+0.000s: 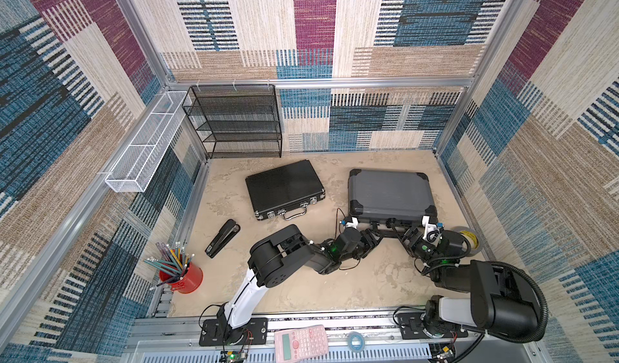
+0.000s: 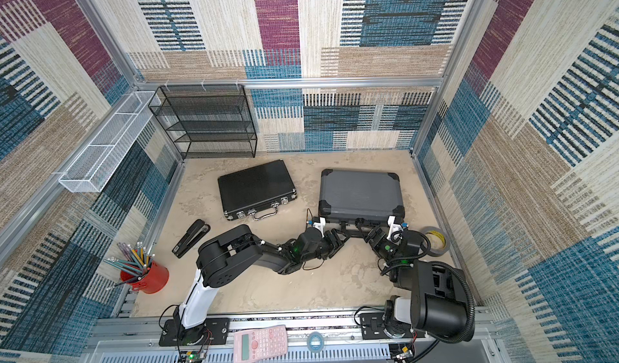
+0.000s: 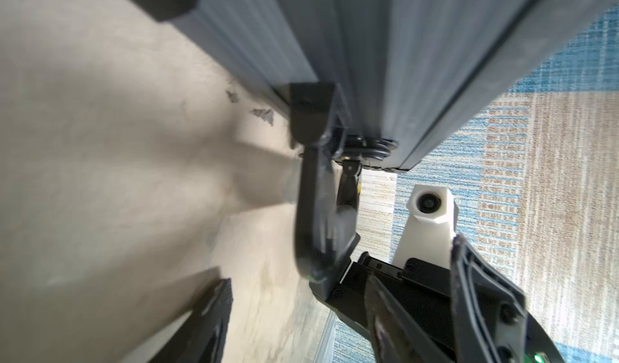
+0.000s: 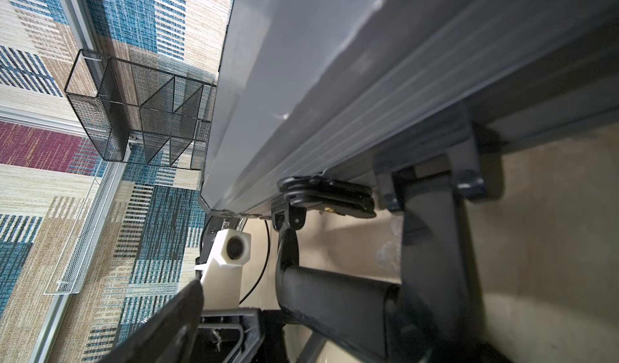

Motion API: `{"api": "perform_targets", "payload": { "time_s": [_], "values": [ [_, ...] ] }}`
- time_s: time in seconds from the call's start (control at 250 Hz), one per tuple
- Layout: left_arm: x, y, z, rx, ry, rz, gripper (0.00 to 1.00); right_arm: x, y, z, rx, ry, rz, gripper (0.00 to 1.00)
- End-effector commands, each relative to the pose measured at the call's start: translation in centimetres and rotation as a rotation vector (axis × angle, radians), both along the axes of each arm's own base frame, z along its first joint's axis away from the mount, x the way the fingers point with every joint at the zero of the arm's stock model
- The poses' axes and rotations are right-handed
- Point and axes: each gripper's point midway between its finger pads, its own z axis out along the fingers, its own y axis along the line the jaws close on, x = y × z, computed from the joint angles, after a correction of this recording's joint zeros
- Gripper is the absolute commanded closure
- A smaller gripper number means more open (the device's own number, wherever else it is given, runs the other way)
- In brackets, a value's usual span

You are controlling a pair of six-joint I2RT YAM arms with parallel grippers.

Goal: Open the poker set cases
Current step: Pick up the poker set case from the center of the board.

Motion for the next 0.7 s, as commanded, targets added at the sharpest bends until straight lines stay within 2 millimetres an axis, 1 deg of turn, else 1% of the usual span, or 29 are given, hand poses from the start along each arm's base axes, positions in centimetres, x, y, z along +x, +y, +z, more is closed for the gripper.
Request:
{"api": "perform_targets", "payload": {
  "time_s": [0.0, 0.096, 0.3, 0.448, 0.604, 0.696],
  "values": [
    [0.0, -0.1, 0.4, -0.033, 0.008, 0.006, 0.35, 0.3, -0.1, 0.7, -0.011, -0.039, -0.001, 0.04],
    [0.3, 0.3, 0.6, -0.031, -0.003, 0.030, 0.35, 0.2, 0.0, 0.6, -0.012, -0.038, -0.002, 0.04],
    [1.1, 0.3, 2.1, -0.041, -0.045, 0.088, 0.36, 0.2, 0.0, 0.6, -0.013, -0.037, -0.002, 0.04],
    [1.5, 0.4, 2.1, -0.047, -0.059, 0.146, 0.38, 0.2, 0.0, 0.5, -0.015, -0.037, -0.002, 0.04],
    [1.4, 0.4, 1.9, -0.049, -0.066, 0.198, 0.38, 0.2, 0.0, 0.5, -0.017, -0.039, -0.002, 0.04],
    [1.5, 0.3, 2.6, -0.060, -0.104, 0.219, 0.38, 0.1, 0.0, 0.5, -0.017, -0.040, 0.002, 0.04]
  ]
}}
